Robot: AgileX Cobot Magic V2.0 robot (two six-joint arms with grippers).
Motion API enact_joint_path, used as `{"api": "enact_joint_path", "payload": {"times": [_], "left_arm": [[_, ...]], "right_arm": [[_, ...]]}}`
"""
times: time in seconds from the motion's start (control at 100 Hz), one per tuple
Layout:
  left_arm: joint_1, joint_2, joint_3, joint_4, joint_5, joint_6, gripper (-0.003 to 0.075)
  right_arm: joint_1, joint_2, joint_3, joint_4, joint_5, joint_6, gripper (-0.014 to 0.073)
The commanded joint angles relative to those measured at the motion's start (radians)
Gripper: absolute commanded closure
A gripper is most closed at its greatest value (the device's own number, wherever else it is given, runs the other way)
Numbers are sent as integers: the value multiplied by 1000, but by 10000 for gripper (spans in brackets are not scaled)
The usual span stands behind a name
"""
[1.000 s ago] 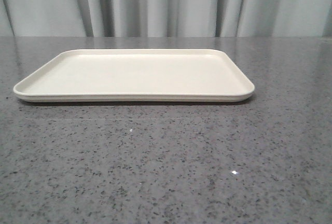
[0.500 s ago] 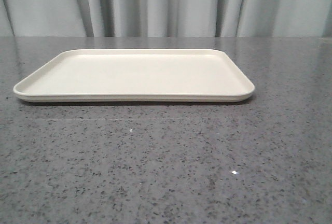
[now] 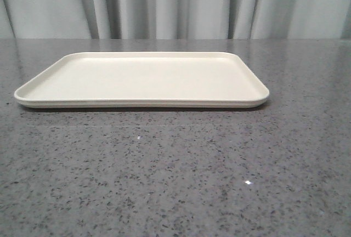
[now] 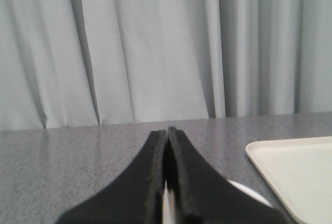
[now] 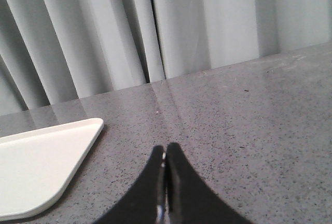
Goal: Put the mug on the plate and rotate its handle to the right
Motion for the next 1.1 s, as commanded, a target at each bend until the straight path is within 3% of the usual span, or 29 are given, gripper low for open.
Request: {"api": "enact_joint_path", "payload": {"times": [0.0,0.52,1.09], "left_arm": [[1,-29,7,-3,-128,2,740],[1,-29,7,-3,-172,2,740],[1,-29,7,-3,-113,2,740]], "right_arm": [[2,-20,-1,4,-58,-8,652],[2,-20,-1,4,-58,-8,652],[2,-20,-1,4,-58,-8,652]]}}
